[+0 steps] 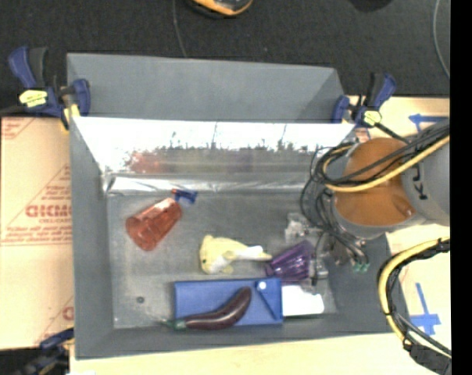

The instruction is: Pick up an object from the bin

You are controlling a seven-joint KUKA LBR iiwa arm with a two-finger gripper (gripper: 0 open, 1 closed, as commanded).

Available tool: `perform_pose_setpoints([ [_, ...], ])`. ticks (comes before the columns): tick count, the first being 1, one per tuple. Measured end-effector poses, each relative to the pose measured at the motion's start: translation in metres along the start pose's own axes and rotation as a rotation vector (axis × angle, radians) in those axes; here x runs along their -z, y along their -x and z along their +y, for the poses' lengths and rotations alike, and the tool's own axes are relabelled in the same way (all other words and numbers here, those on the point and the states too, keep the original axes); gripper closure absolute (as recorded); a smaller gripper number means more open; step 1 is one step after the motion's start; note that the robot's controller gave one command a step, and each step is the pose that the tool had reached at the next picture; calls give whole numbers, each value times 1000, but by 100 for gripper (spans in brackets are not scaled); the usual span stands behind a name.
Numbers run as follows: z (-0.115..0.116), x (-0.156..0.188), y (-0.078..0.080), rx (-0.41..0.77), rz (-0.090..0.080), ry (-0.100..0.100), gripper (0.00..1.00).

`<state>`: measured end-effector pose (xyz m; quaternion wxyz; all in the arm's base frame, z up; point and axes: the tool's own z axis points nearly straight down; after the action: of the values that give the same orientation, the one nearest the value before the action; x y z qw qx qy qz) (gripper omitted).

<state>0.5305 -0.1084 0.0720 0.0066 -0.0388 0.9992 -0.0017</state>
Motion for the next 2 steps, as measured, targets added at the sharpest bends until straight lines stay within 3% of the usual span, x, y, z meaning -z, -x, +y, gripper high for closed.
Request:
perform_pose_setpoints([
  [1, 0, 1, 1, 11, -3, -2, 0],
  [2, -1, 0, 1, 5, -1, -2, 100],
])
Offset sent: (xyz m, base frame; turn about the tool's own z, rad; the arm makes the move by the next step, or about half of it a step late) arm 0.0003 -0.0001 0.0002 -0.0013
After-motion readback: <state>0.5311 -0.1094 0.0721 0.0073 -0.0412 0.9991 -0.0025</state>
